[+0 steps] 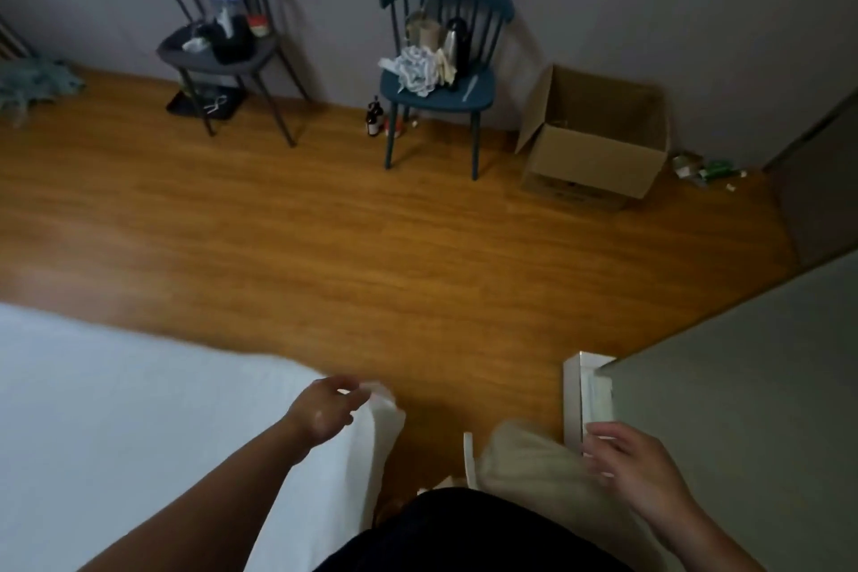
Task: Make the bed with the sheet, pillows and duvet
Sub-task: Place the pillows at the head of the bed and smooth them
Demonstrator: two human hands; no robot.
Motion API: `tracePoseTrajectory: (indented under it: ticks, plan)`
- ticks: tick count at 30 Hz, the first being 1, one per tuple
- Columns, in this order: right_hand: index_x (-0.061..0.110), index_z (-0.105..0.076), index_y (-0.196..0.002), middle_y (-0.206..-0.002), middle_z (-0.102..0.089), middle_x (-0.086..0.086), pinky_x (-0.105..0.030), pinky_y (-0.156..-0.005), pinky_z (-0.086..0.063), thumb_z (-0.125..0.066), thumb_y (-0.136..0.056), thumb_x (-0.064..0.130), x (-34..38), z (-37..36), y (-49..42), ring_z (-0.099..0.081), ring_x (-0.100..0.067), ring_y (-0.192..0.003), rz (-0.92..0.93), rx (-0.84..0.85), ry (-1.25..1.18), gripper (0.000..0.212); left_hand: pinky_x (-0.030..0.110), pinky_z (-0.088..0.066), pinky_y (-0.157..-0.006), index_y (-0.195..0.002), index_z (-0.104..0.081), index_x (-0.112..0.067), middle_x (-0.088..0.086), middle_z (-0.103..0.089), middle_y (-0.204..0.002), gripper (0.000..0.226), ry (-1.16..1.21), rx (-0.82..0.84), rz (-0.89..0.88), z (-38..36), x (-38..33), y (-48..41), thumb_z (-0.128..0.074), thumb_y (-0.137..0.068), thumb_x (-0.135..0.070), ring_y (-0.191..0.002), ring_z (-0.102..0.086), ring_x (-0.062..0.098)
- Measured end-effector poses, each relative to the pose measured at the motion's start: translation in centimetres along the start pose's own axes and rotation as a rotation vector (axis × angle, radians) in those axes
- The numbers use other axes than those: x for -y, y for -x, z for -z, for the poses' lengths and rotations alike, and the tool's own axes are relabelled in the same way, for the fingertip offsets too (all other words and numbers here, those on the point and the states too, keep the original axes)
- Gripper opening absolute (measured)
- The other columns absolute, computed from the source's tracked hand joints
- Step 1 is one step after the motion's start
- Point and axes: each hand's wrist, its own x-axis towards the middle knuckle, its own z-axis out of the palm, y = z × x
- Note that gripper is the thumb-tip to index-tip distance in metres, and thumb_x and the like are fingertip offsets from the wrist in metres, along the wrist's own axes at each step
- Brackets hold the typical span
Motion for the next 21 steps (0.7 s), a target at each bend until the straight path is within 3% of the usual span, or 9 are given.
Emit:
tracePoseTrajectory:
  ticks: [3,8,12,15,17,19,21]
  plan:
    - [0.017,-0.074,-0.097,-0.081,-0.076,-0.003,-0.045,-0.081,-0.057,-0.072,-0.089,0.020,4.4,1.6,-7.4,-0.074,-0.022,-0.074,-0.012,-0.001,0.080,0.008,0.029,-0.053,-0.065,-0.112,-0.067,-0.016,0.009,-0.071,-0.103,0.028,0.017,-0.007,-0.036,1.3,-7.2,-6.3,-0.070,-0.092,-0.036,-0.088,-0.071,0.024]
    - [0.016,-0.065,-0.117,-0.112,-0.068,0.000,-0.030,-0.091,-0.050,-0.064,-0.097,0.026,18.2,1.6,-22.5,-0.066,-0.018,-0.104,0.138,0.263,0.427,0.023,0.035,-0.051,-0.076,-0.126,-0.061,-0.011,0.011,-0.068,-0.111,0.036,0.177,-0.113,0.038,3.3,-15.1,-14.5,-0.061,-0.098,-0.034,-0.093,-0.067,0.025]
    - [0.029,-0.063,-0.111,-0.099,-0.069,0.012,-0.023,-0.072,-0.051,-0.063,-0.097,0.033,32.2,-0.8,-30.7,-0.069,-0.008,-0.086,0.294,0.431,0.605,0.015,0.038,-0.057,-0.082,-0.125,-0.063,-0.013,0.008,-0.069,-0.110,0.038,0.338,-0.230,0.127,5.3,-17.5,-16.0,-0.063,-0.097,-0.037,-0.094,-0.069,0.023]
    - [0.029,-0.066,-0.102,-0.086,-0.073,0.007,-0.036,-0.077,-0.057,-0.067,-0.094,0.029,43.0,-5.7,-36.0,-0.070,-0.012,-0.080,0.473,0.446,0.637,0.008,0.037,-0.057,-0.085,-0.125,-0.062,-0.017,0.004,-0.068,-0.111,0.036,0.403,-0.328,0.178,7.1,-17.4,-17.0,-0.059,-0.097,-0.041,-0.094,-0.068,0.019]
    - [0.031,-0.067,-0.097,-0.081,-0.073,0.005,-0.037,-0.077,-0.058,-0.068,-0.093,0.031,49.1,-10.0,-38.4,-0.070,-0.011,-0.078,0.564,0.472,0.659,0.005,0.042,-0.056,-0.091,-0.124,-0.063,-0.018,0.006,-0.067,-0.113,0.036,0.482,-0.371,0.254,8.8,-16.3,-18.4,-0.058,-0.098,-0.042,-0.099,-0.066,0.022]
    - [0.031,-0.068,-0.098,-0.080,-0.074,0.005,-0.035,-0.077,-0.058,-0.069,-0.092,0.032,53.8,-14.5,-40.4,-0.071,-0.009,-0.077,0.589,0.509,0.646,0.007,0.042,-0.055,-0.093,-0.123,-0.064,-0.017,0.007,-0.067,-0.113,0.036,0.583,-0.390,0.330,10.9,-15.2,-20.1,-0.057,-0.098,-0.042,-0.099,-0.065,0.024]
    - [0.029,-0.069,-0.100,-0.084,-0.075,0.004,-0.035,-0.078,-0.059,-0.069,-0.091,0.032,57.4,-18.7,-42.0,-0.071,-0.008,-0.076,0.551,0.557,0.649,0.009,0.036,-0.053,-0.083,-0.124,-0.064,-0.014,0.007,-0.069,-0.107,0.037,0.668,-0.398,0.368,13.7,-14.5,-22.3,-0.057,-0.098,-0.041,-0.093,-0.065,0.022]
